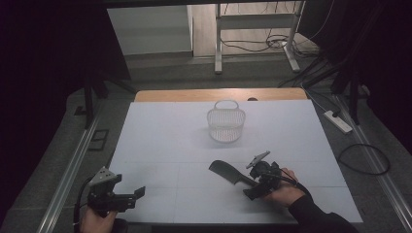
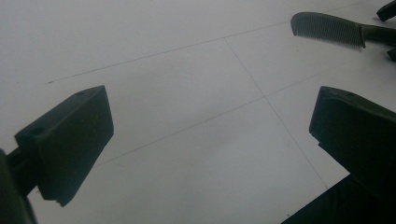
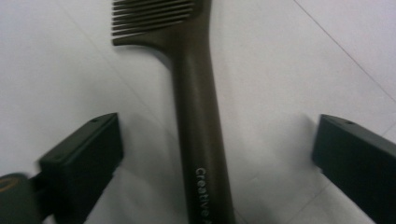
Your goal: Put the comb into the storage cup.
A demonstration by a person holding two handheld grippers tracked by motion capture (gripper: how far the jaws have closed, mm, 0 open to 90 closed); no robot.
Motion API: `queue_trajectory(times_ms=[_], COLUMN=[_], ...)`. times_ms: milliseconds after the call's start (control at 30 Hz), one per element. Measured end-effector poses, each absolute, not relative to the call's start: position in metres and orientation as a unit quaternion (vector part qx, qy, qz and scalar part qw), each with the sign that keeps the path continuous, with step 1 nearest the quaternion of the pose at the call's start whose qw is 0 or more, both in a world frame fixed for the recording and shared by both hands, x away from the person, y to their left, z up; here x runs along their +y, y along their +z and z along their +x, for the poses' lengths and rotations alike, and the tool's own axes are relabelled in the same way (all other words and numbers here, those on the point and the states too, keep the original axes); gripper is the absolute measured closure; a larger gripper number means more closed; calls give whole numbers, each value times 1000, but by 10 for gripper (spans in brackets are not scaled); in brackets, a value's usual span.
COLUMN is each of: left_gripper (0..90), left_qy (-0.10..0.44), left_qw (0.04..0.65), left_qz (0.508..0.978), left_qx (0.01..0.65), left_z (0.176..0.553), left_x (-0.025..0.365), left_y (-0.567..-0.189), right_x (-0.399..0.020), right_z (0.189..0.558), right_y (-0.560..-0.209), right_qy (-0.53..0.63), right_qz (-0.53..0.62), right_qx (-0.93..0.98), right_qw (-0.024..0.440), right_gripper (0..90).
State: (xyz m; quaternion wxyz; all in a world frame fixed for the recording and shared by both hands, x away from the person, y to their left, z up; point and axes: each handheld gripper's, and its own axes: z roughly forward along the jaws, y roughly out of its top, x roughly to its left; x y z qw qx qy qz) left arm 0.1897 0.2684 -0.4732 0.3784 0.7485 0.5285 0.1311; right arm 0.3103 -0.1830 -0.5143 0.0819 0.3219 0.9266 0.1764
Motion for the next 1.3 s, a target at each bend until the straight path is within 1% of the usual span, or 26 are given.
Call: queue_trajectory(times_ms=[100,133,167,267,333,367,400,500,533,567,600,800,1133,1167,1200,1300], left_gripper=[6,6,7,7,7,7,8,8,9,9,9,11,0,0,0,0], left_qy=[131,131,131,131,131,131,131,131,131,132,132,132,129,126,116,109], left_qw=[377,377,377,377,377,377,377,377,377,377,376,377,378,383,401,409], left_qz=[750,750,750,750,750,751,750,751,751,751,750,750,750,748,744,746], left_qx=[527,527,528,527,527,527,527,527,527,527,527,527,527,527,522,515], left_z=[190,190,190,190,190,190,190,190,190,191,191,190,191,192,193,195], left_x=[268,268,268,268,268,268,268,268,268,268,268,268,268,268,268,264], left_y=[-473,-473,-473,-473,-473,-473,-473,-473,-473,-473,-473,-473,-473,-472,-472,-471], right_x=[-181,-181,-180,-179,-180,-180,-180,-183,-183,-183,-183,-184,-186,-187,-188,-191], right_z=[307,307,305,303,303,303,304,306,306,306,305,306,302,303,303,304], right_y=[-510,-510,-509,-506,-505,-505,-504,-502,-502,-502,-502,-502,-498,-497,-496,-493], right_qy=[179,179,181,181,186,186,187,190,190,191,191,195,215,217,220,232], right_qz=[309,309,306,307,306,306,306,303,303,299,293,289,273,274,276,276], right_qx=[930,930,931,931,930,930,930,931,931,932,934,934,934,933,931,928], right_qw=[80,80,80,80,78,78,78,79,79,79,78,75,89,91,91,96], right_gripper=[150,150,223,309,395,395,475,638,638,695,715,721,722,722,722,722])
